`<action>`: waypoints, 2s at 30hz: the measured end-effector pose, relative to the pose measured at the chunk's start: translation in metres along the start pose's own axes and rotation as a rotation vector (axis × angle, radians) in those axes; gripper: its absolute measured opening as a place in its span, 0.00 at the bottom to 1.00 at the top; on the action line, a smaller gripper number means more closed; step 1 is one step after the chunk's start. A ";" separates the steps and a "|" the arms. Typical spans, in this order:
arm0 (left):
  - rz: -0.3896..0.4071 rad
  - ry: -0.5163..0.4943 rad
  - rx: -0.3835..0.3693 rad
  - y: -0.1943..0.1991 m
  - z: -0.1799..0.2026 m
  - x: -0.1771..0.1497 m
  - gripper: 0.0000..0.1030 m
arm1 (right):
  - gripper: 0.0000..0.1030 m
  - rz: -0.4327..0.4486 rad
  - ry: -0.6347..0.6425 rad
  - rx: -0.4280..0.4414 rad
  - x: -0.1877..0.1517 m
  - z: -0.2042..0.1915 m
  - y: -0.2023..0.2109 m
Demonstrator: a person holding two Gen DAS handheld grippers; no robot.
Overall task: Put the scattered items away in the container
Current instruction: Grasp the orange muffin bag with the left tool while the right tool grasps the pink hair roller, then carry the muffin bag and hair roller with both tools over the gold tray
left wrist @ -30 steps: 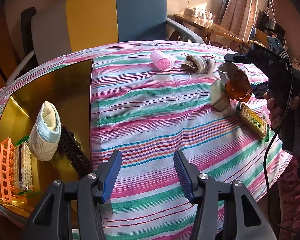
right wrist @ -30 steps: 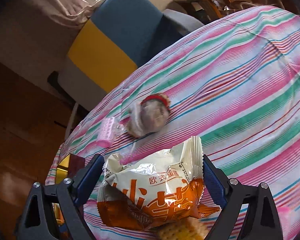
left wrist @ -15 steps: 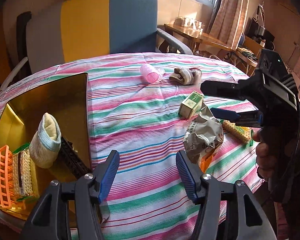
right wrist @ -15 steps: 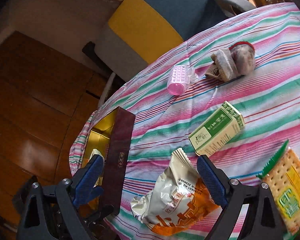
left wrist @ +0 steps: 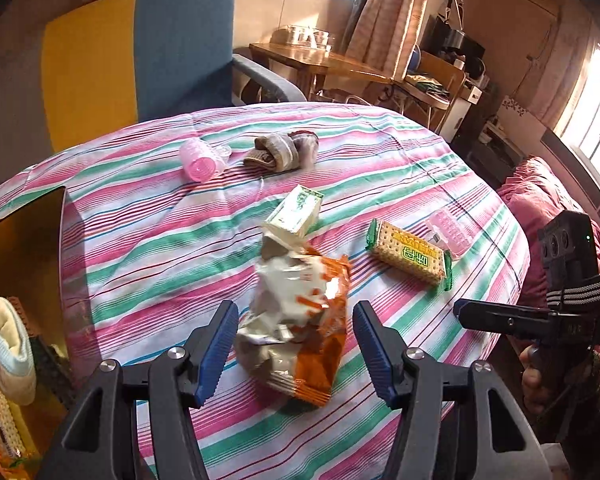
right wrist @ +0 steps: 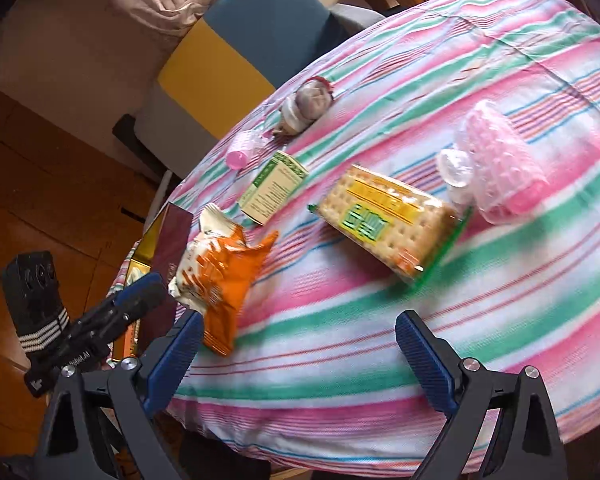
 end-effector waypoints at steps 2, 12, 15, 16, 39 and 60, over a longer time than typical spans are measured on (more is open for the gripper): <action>-0.010 -0.020 -0.010 -0.007 0.004 0.003 0.59 | 0.95 0.017 0.009 -0.019 0.001 0.003 0.003; -0.103 -0.100 0.117 -0.039 0.001 0.004 0.61 | 0.94 0.175 0.071 -0.161 0.021 0.019 0.026; -0.102 -0.094 0.112 -0.043 0.001 0.003 0.62 | 0.90 0.249 0.079 -0.240 0.041 0.029 0.035; -0.100 -0.085 0.104 -0.045 0.000 0.003 0.63 | 0.85 0.264 0.075 -0.259 0.048 0.033 0.037; -0.074 0.068 0.003 -0.053 -0.009 -0.007 0.62 | 0.58 0.232 0.179 -0.458 0.094 0.051 0.010; -0.088 0.042 0.108 -0.039 -0.006 -0.018 0.62 | 0.57 0.278 0.133 -0.479 0.083 0.057 0.024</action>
Point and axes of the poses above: each gripper's, at about its wrist camera, not at the fingertips, and y roughly against the way its jaws point, z to its right, x to its top, the point moved 7 cm from there along -y, roughly the way its jaws point, and after that the axes turned 13 degrees about -y, right-handed, at the moved point
